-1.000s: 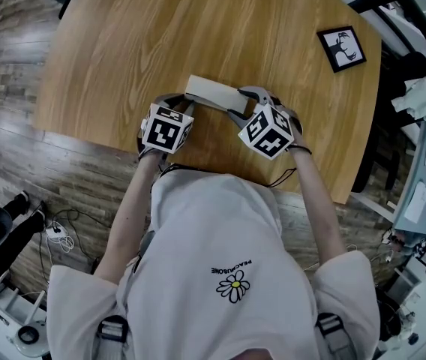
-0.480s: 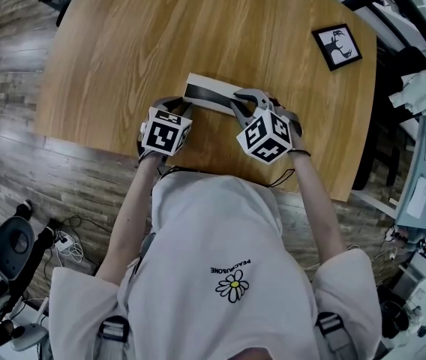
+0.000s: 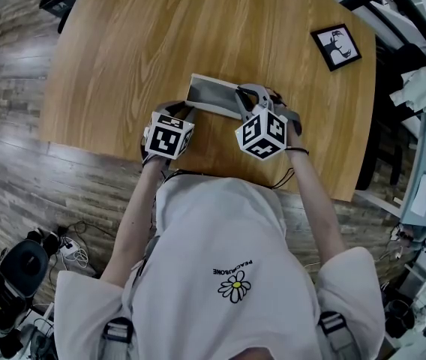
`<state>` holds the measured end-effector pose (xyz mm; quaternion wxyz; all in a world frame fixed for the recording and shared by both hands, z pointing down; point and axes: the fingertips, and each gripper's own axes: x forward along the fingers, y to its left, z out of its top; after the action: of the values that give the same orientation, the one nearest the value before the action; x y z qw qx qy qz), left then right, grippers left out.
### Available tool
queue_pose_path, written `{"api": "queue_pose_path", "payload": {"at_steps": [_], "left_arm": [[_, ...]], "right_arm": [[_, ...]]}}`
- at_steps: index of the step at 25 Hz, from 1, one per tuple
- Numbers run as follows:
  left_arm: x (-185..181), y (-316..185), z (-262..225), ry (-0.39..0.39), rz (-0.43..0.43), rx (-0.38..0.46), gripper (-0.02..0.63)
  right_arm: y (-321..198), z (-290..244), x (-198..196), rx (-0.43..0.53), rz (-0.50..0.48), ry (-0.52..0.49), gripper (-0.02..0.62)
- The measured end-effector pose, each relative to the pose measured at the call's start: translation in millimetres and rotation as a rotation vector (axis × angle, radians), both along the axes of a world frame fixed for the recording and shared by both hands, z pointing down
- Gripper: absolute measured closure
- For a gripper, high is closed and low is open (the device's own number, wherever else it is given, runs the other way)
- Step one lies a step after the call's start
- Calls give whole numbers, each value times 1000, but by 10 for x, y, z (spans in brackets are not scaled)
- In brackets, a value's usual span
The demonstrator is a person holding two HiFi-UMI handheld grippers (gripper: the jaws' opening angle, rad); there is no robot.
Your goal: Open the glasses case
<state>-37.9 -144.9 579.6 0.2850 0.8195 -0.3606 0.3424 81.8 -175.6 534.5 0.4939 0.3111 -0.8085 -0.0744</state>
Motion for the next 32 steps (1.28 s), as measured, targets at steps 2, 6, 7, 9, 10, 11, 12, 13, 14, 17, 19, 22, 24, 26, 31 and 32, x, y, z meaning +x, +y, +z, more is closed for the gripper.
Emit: {"api": "queue_pose_path", "payload": {"at_steps": [2,6,7,9,10,11,12,13,14,17,19,22,24,26,31,32], "left_arm": [[-5,0,-5,-1,-4,5,486],[-1,-6,14,-32,12,31,477],[8,-6,19,-43,21,33,474],[27,-1,-9,-53,38,35,442],[26,-13,-51,-51,39,43,436],[16,-39,-116,-45,35,59,436],[3,-78,-207,-39,28,81,434],[-10,-129,-328,-32,20,110,434],[-20,-195,-473,-20,9,144,434],[-14,-468,-998,40,-39,272,434],[20,-662,-1401,81,-67,363,430],[112,-899,-2106,154,-98,530,443],[201,-975,-2582,215,-114,649,491],[277,-979,-2996,273,-126,764,560],[385,-797,-3623,421,-173,945,591],[391,-748,-3671,429,-186,961,591]], "right_arm": [[-7,0,-6,0,2,-1,571],[-3,-10,-13,-18,27,-34,566],[1,-27,-4,-18,37,-48,565],[16,-82,28,-6,48,-69,561],[22,-123,43,-1,52,-82,552],[20,-181,55,4,58,-102,536],[9,-261,67,10,72,-131,529],[-13,-370,81,22,93,-170,528],[-45,-506,99,40,121,-217,529],[-186,-1053,170,131,223,-401,529],[-276,-1495,212,201,281,-560,535],[-350,-2144,315,315,351,-789,551],[-346,-2520,403,395,392,-904,578],[-291,-2820,428,448,407,-992,588],[-97,-3218,388,519,428,-1137,589],[-72,-3233,399,534,444,-1137,589]]}}
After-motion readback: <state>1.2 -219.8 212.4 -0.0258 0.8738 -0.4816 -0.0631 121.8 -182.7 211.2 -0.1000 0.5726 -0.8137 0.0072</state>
